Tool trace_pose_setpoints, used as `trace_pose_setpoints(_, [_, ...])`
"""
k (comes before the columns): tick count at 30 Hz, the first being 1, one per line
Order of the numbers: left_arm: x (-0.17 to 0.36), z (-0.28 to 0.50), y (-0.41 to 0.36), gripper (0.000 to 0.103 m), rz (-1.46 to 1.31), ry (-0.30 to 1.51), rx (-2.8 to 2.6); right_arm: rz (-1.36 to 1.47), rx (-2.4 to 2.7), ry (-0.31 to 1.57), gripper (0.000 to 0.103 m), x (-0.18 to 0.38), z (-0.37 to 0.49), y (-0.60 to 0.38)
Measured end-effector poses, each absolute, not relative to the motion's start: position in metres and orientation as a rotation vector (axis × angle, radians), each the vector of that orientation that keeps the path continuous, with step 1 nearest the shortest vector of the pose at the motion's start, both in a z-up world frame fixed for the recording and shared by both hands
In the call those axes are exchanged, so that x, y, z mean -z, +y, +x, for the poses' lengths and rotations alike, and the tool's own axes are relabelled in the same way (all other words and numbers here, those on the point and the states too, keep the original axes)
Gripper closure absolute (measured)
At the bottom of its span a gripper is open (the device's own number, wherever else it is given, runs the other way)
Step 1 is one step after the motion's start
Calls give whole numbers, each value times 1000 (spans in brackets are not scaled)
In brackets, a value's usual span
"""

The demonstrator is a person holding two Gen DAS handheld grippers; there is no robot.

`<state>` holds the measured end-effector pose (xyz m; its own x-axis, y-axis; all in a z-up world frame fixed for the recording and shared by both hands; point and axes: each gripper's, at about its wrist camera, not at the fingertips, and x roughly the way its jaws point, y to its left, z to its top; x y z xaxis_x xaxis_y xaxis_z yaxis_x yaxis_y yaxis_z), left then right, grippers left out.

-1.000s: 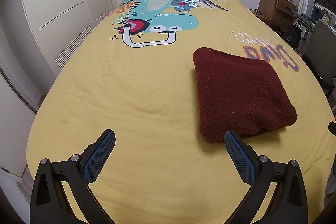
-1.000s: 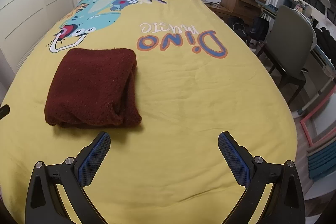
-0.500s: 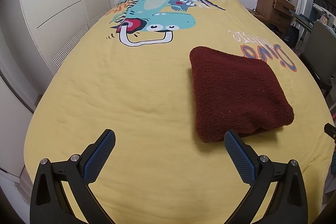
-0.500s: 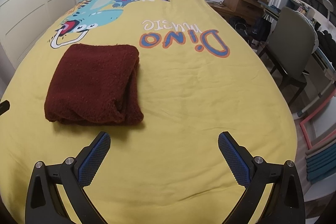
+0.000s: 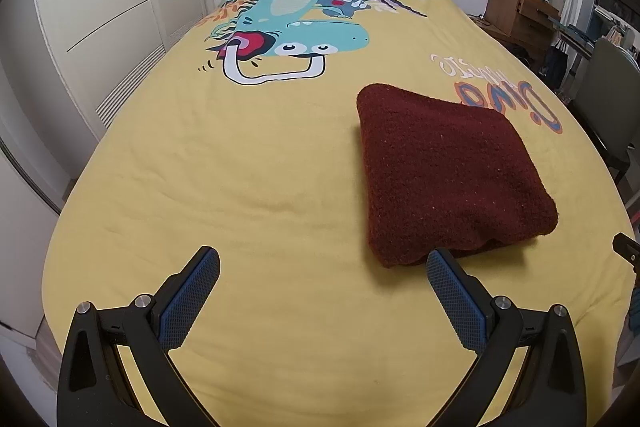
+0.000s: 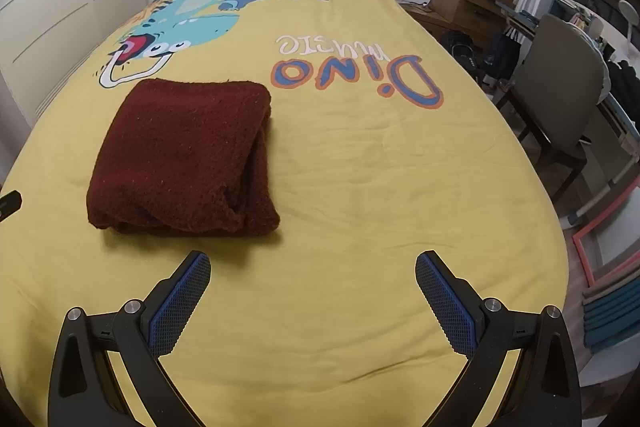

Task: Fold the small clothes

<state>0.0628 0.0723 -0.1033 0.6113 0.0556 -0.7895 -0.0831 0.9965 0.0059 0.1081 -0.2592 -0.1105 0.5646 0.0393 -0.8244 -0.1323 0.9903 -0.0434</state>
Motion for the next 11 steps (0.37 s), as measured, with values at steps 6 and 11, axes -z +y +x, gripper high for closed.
trace_pose_setpoints(6, [105,62,72,1,-36,908,-73,-104,-102,969,1,112,108,-258])
trace_pose_setpoints(11, [107,65,72,1,-38,917,-69,-104,-101,974,1,114,109,-257])
